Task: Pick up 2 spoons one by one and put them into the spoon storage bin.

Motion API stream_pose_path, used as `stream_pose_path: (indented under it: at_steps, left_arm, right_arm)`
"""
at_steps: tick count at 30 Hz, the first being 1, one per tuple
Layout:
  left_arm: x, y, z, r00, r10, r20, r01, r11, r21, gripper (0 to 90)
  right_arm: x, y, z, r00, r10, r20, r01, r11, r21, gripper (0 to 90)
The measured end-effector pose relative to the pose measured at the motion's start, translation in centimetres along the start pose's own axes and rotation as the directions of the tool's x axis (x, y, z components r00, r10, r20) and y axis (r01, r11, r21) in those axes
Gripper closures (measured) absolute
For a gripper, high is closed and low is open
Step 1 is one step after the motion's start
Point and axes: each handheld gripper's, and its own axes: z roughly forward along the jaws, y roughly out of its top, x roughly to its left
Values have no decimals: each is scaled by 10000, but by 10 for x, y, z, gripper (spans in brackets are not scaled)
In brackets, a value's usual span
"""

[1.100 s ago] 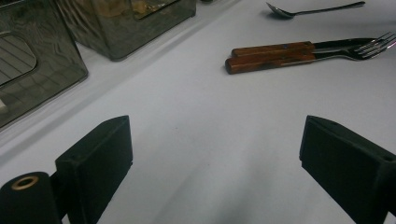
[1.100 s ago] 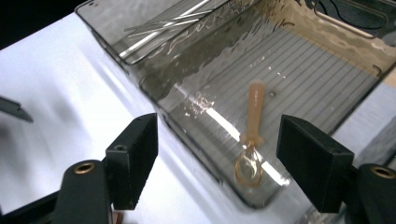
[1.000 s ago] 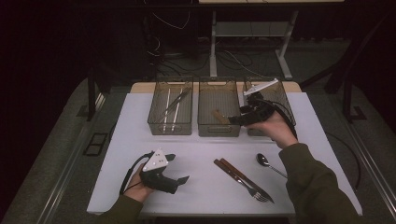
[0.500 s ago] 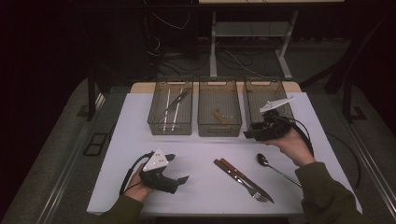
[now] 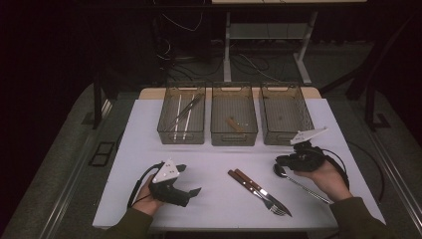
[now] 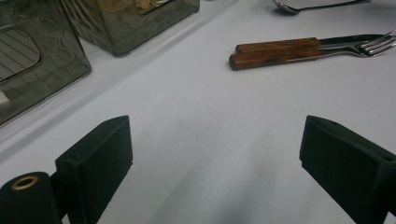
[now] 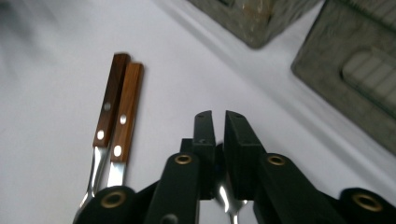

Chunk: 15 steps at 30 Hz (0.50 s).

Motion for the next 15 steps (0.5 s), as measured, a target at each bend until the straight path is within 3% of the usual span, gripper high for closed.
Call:
stream_pose_path:
  at_steps: [3, 15]
  left_arm:
    - [-1, 0, 1, 10000, 7, -8, -7, 10000, 4, 80]
    - [-1, 0, 0, 10000, 8, -48, -8, 10000, -8, 80]
  right_arm:
    - [1, -14, -1, 10000, 81, 7, -82, 9998, 185, 900]
    - [4, -60, -17, 9984, 386, 418, -413, 9970, 659, 900]
